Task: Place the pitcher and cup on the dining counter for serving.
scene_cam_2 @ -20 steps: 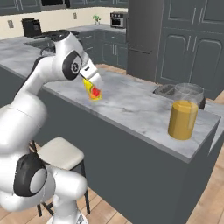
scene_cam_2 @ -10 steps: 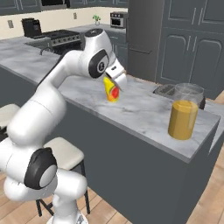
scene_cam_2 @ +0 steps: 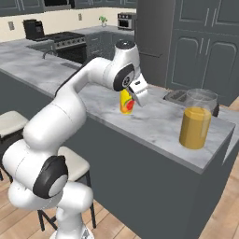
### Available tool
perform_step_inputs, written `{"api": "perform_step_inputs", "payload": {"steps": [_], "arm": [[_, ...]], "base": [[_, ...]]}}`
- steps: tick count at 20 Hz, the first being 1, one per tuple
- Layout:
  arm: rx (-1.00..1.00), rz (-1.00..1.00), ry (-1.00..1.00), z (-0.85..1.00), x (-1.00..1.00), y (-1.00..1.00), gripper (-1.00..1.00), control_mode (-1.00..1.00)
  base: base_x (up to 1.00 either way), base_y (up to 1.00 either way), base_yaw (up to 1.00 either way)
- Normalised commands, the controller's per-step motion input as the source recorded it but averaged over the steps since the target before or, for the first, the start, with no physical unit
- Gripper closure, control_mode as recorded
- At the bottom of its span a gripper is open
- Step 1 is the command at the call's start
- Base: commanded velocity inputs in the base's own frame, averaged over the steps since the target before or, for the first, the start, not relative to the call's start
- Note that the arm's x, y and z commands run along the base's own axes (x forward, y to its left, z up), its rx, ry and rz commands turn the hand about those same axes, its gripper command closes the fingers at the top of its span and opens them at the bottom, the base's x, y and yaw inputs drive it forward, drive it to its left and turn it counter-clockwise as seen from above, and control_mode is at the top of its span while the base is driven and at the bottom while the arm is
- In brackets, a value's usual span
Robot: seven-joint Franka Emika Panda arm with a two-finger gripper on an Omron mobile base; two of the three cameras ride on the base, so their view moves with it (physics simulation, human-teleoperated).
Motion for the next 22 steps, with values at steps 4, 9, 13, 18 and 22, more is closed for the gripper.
{"api": "perform_step_inputs", "payload": {"steps": [4,9,13,18,22], "arm": [[-0.07,0.0,0.0,-0.21,0.32,0.0,1.0,-1.0],[-0.16,0.0,0.01,-0.24,0.37,0.0,1.0,-1.0],[0.01,0.0,0.13,-0.28,0.11,0.0,1.0,-1.0],[0.08,0.0,0.09,-0.32,0.0,0.0,1.0,-1.0],[0.0,0.0,0.0,0.0,0.04,0.0,1.0,-1.0]], "base": [[0.0,0.0,0.0],[0.0,0.0,0.0],[0.0,0.0,0.0],[0.0,0.0,0.0],[0.0,0.0,0.0]]}}
